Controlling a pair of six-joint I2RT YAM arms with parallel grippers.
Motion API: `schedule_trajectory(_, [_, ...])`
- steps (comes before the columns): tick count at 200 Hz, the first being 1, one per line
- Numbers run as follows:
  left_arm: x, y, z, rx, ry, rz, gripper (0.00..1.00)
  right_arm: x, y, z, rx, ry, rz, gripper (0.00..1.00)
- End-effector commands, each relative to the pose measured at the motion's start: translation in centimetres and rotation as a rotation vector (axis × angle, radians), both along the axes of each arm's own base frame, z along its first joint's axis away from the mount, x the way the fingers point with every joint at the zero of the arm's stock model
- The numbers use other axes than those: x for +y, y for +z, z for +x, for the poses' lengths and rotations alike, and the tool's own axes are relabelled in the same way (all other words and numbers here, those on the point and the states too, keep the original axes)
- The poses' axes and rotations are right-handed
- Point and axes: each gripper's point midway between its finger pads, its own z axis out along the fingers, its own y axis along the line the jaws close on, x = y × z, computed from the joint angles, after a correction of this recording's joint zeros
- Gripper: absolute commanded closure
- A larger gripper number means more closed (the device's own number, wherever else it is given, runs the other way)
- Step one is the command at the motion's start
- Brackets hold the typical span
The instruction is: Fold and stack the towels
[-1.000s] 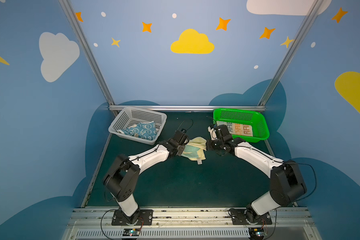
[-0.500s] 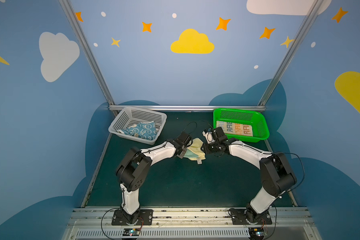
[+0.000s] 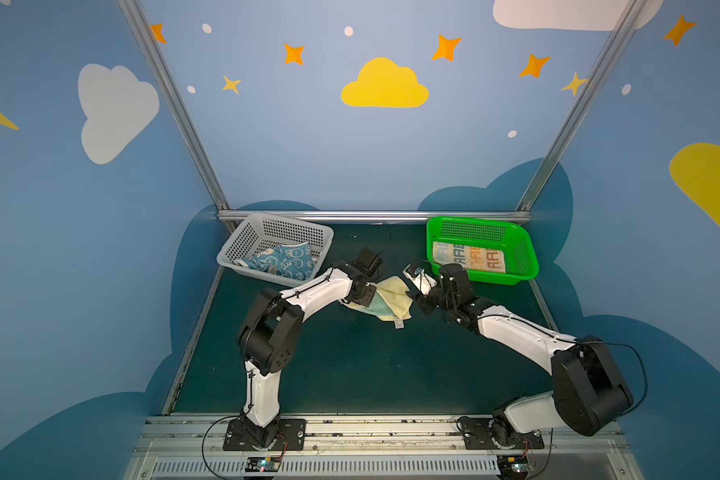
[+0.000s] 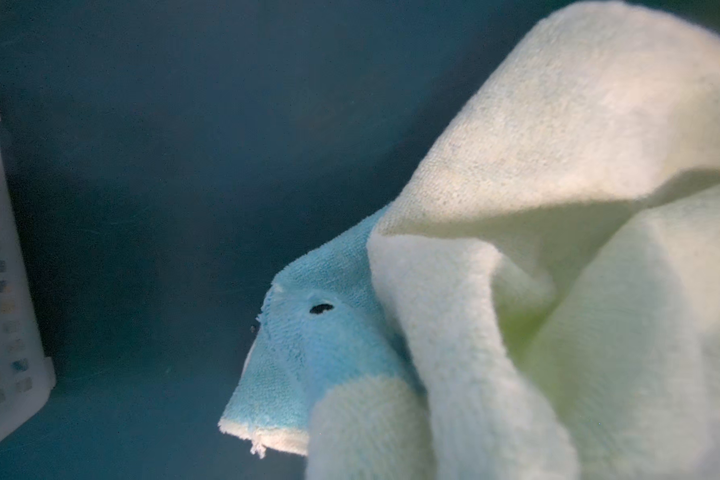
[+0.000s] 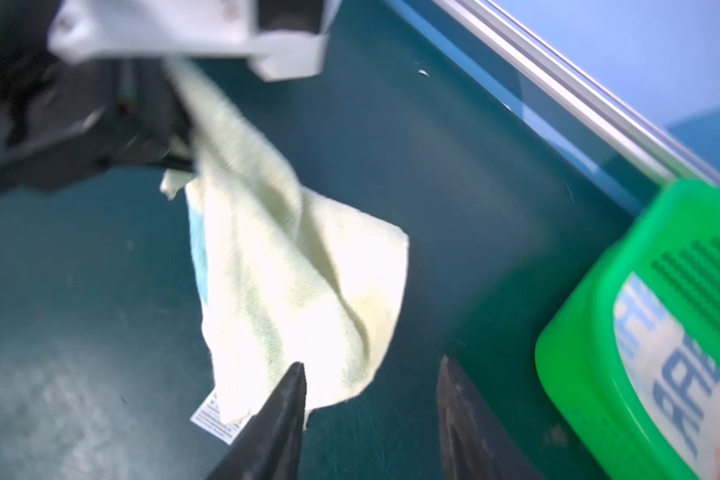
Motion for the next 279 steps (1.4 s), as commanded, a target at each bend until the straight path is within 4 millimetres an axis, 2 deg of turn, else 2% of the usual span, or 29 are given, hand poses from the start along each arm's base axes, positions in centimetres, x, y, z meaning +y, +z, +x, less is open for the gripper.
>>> schedule_trajectory(1, [-0.6,0.2,-0.9,0.071,0.003,-0.038,0.91,2.1,0.6,-1.0,-0.132,0.167,-0.027,0.52])
schedule_trajectory(55, [-2.1,1.1,-0.8,0.147,-0.001,-0.186,0.9,4.2,-2.7,-2.8,-0.157,0.204,-0.121,0.51])
schedule_trajectory(91, [-2.1,1.3,-0.5,0.151,0.006,-0.203,0.9,3.6,-3.6,-1.4,-0.169,0.121,-0.202,0.51])
schedule_trajectory(122, [-1.9,1.6,-0.4,0.15,0.013,-0.205,0.9,2.7,-4.3,-0.1,-0.112,0.018,-0.24,0.52])
schedule_trajectory(170, [-1.5,1.8,-0.2,0.145,0.023,-0.201,0.9,2.1,-5.5,1.1,-0.116,-0.003,-0.324,0.54])
schedule_trajectory(243, [-0.8,1.6,-0.1,0.141,0.026,-0.174,0.9,0.6,-5.1,2.4,-0.106,-0.025,-0.313,0.59])
schedule_trajectory(279, [-0.8,1.2,-0.5,0.147,-0.002,-0.163,0.9,1.0,-4.3,3.1,-0.111,-0.004,-0.277,0.63])
